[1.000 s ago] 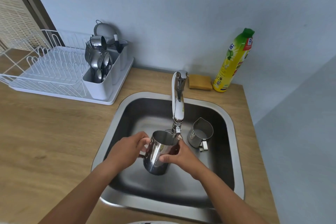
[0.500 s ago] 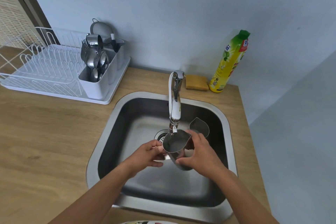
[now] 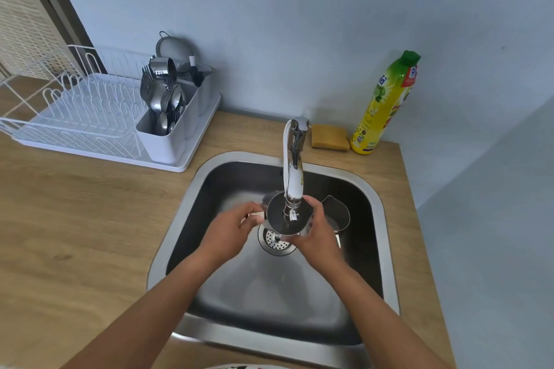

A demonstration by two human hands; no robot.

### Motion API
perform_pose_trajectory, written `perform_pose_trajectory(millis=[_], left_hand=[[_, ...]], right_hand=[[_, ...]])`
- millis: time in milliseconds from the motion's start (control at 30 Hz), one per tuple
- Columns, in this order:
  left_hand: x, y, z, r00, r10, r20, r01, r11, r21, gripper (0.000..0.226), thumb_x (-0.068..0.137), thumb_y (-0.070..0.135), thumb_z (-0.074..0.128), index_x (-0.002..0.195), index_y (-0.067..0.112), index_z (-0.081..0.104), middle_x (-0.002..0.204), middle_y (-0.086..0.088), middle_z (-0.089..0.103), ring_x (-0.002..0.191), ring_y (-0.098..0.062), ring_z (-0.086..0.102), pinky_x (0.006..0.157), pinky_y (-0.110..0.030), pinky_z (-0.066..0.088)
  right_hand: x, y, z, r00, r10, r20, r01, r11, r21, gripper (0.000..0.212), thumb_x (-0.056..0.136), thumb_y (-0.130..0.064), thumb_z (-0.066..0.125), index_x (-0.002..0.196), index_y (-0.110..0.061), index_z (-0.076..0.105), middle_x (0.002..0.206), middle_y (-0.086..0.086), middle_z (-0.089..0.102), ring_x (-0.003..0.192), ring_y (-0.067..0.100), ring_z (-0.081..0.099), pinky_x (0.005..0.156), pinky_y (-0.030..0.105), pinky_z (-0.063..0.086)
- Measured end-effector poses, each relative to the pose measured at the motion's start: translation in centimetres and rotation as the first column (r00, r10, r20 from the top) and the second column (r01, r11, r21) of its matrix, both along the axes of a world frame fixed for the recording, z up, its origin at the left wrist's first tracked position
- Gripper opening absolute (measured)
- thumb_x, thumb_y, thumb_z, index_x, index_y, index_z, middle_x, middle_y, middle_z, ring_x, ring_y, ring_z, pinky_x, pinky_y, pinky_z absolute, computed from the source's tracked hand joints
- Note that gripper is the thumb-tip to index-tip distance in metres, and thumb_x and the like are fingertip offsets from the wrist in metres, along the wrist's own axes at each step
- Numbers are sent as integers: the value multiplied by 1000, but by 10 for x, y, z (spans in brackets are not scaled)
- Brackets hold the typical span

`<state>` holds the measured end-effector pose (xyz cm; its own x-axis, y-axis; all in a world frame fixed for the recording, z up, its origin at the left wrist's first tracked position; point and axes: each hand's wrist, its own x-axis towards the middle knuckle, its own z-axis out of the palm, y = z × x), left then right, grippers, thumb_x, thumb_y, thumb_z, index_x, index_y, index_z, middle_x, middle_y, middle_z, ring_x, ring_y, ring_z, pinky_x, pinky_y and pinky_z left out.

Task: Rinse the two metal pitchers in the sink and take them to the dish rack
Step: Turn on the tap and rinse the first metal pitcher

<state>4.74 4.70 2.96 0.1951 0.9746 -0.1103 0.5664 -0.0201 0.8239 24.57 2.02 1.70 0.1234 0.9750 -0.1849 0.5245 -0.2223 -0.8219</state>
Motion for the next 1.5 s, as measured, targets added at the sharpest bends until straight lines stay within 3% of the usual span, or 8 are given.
perform_pose_trajectory(millis=[133,333,467,633,767,900,1033,1500], left_hand=[[-11,-3,23,956,-6,-294,54,986,156,15,99,36,49,105,32,63,96,9,72,83,-17,66,72,-34,50],[-29,-4,29,854,-47,-519,109,990,90,21,102,43,34,102,33,53,87,7,72,77,-19,67,70,-34,53],[-36,-8,14,923,-102,-372,74,993,-90,21,102,38,36,95,33,55,89,11,72,76,-12,70,73,-37,59],[-26,-20,-6,989,-36,140,96,888,-450,20,102,23,45,99,9,58,99,-6,75,82,-22,72,62,-33,58],[-9,-26,-23,943,7,331,168,851,-497,11,100,15,50,91,15,56,98,-6,71,99,-20,68,79,-34,57],[-7,-18,-20,973,22,231,64,931,-360,13,98,17,56,86,16,61,90,-4,66,90,-17,60,85,-37,57],[-17,-13,-6,1000,11,23,-5,970,-241,15,97,28,53,88,23,63,91,5,71,86,-16,68,68,-35,60],[-1,-15,-9,997,-73,-20,62,937,-344,20,98,30,44,86,31,59,92,8,73,80,-13,72,60,-33,56]], right_hand=[[-14,6,-9,983,2,-185,-15,997,-73,87,61,-16,92,126,-39,39,115,-19,59,112,13,59,102,35,48],[-24,1,-12,958,107,-267,-155,974,-166,77,57,-31,92,120,-27,50,117,-5,65,111,13,62,95,30,51],[-19,-13,-10,936,139,-322,-213,955,-209,71,66,-27,90,123,-23,48,121,-4,63,111,12,61,92,23,50],[0,-27,2,960,166,-227,-212,956,-200,73,70,-24,86,129,-30,44,116,-17,60,107,5,59,79,7,43],[10,-29,5,980,171,-104,-186,971,-153,85,70,-18,86,131,-46,33,116,-23,51,111,6,52,91,21,45],[1,-23,-1,983,99,-153,-111,991,-73,88,68,-10,87,131,-45,36,118,-25,49,111,5,52,94,22,46],[-6,-13,-3,971,125,-204,-154,979,-133,84,67,-15,88,131,-36,39,116,-20,56,110,9,56,87,18,42],[20,-14,-6,975,130,-181,-175,950,-259,75,71,-21,86,131,-28,41,118,-10,58,116,16,56,96,28,45]])
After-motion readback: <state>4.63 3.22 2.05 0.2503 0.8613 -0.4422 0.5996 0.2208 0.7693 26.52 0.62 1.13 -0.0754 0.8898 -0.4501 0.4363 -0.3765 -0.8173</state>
